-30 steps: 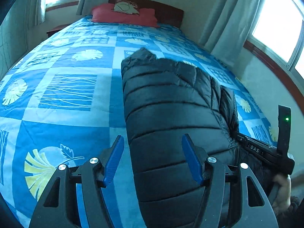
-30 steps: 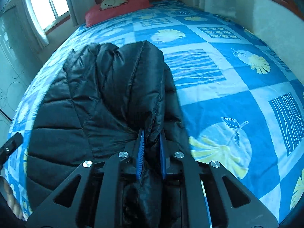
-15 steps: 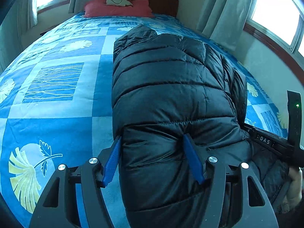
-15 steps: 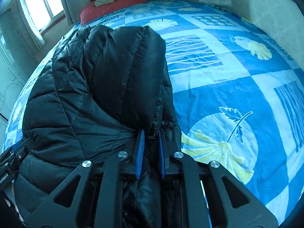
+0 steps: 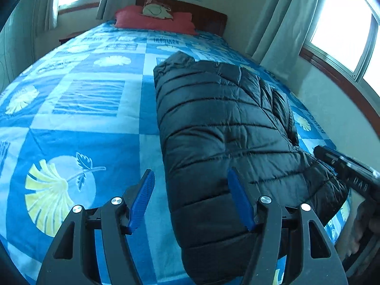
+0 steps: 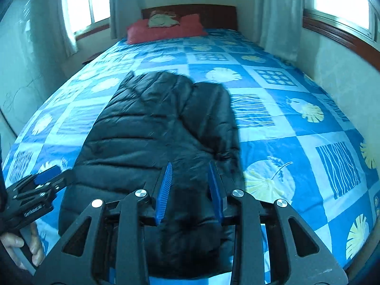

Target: Fold large clothes

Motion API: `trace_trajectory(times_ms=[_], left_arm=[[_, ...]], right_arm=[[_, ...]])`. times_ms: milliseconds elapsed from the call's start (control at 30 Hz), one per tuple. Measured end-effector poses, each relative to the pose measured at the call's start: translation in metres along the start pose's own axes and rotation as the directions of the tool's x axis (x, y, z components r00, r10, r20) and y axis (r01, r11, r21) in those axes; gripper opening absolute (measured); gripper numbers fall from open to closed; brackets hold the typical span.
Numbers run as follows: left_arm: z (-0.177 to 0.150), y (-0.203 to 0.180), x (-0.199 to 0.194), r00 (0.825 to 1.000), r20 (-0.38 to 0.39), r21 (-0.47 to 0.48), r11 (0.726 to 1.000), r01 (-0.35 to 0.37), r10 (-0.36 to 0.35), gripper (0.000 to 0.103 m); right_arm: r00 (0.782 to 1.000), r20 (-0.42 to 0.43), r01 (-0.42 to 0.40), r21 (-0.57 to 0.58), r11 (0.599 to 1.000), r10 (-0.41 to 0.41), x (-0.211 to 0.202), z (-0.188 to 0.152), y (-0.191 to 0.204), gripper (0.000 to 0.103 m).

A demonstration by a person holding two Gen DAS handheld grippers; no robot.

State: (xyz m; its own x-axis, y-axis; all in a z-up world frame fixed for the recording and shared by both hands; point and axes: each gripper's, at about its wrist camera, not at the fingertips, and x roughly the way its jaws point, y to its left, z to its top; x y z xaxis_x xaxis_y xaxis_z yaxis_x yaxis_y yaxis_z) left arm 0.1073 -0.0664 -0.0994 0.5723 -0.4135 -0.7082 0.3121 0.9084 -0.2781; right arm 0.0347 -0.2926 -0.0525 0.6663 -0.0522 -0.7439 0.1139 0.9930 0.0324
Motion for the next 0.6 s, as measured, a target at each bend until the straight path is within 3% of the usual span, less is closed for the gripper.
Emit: trace_trajectory(times_ms=[100,200,267,367,600], left_arm=[[0.002,-0.002,0.009,0.999,-0.032,-0.017,0.999,0.027,-0.028,0.063],[0.004,-0.01,0.027,0.996,-0.081,0.008,0.999,0.041,-0.04,0.064],[0.004,-0.017,0.037,0.996,-0.09,0.043,0.999,0.01,-0.006,0.064],[-0.002,-0.025,0.052,0.995,-0.088,0.091,0.995,-0.036,0.044,0.064],[-0.003,-0.017,0.057,0.995,-0.093,0.082,0.997,-0.017,0.025,0.064]], right_arm=[[0.998,-0.059,0.038,0.011,0.999,-0.037,0.023,-0.012,-0.005,0.031],[0.995,-0.095,0.01,0.062,0.998,-0.004,0.048,-0.027,-0.019,0.03],[0.995,-0.094,-0.019,0.112,0.994,0.029,0.062,-0.037,-0.028,0.03],[0.996,-0.084,-0.001,0.115,0.993,0.011,0.071,-0.043,-0.026,0.03],[0.997,-0.069,0.047,0.089,0.995,-0.04,0.068,-0.045,-0.013,0.03]])
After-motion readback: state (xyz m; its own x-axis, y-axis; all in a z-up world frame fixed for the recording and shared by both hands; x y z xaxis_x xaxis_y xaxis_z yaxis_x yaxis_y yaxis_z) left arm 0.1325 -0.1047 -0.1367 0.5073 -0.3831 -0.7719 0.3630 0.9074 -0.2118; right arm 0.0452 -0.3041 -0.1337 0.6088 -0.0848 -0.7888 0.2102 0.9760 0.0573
